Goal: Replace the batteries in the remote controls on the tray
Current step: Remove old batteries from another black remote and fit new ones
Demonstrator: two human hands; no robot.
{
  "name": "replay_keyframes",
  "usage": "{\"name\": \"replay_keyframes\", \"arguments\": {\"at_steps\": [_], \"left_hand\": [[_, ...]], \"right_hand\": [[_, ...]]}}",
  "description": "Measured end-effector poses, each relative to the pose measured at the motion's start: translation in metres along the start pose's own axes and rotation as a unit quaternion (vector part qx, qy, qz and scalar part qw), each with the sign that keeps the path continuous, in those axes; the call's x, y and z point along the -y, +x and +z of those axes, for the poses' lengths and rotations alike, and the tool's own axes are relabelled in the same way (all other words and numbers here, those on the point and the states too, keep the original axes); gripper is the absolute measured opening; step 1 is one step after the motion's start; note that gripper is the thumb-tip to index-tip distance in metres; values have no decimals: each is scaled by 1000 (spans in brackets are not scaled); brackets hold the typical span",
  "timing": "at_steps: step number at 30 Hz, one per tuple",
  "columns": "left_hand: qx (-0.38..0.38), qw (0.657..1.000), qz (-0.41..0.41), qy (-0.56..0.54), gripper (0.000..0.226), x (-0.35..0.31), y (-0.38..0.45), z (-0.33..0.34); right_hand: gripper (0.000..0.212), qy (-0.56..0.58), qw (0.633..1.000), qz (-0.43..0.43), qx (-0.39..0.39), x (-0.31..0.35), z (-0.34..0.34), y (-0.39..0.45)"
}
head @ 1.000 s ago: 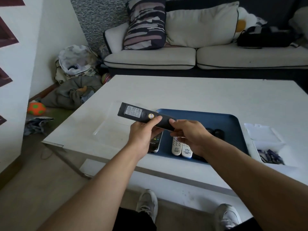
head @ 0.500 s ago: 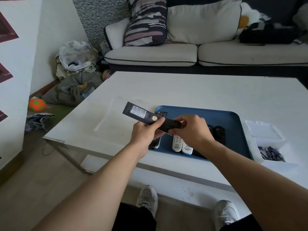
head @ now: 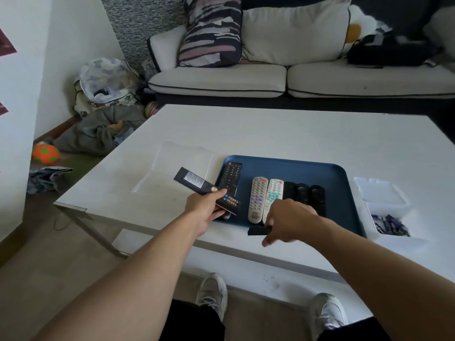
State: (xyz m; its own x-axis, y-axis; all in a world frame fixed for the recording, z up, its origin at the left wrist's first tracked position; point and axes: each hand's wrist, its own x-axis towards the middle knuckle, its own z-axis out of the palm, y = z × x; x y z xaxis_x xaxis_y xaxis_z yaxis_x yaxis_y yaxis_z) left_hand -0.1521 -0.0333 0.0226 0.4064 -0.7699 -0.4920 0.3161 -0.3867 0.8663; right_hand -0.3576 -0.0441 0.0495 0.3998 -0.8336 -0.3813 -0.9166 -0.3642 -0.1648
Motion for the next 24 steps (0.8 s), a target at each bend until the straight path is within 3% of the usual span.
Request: {"name": "replay_keyframes", "arguments": {"at_steps": [8,17,22,24], "left_hand": [[27,1000,13,8,23,-1,0,2],[94,995,21,2,20,-9,-7,9],[85,996,25,13,18,-13,-8,15],[81,995,31,40,24,-14,-10,16]], "right_hand": [[58,-73,997,2,10,-1,18,-15],[63,-145,989,16,-36,0,28,-27],[69,-151,987,35,-39,-4,26,-31],[62,-137,989,38,-41,-7,20,-31]]}}
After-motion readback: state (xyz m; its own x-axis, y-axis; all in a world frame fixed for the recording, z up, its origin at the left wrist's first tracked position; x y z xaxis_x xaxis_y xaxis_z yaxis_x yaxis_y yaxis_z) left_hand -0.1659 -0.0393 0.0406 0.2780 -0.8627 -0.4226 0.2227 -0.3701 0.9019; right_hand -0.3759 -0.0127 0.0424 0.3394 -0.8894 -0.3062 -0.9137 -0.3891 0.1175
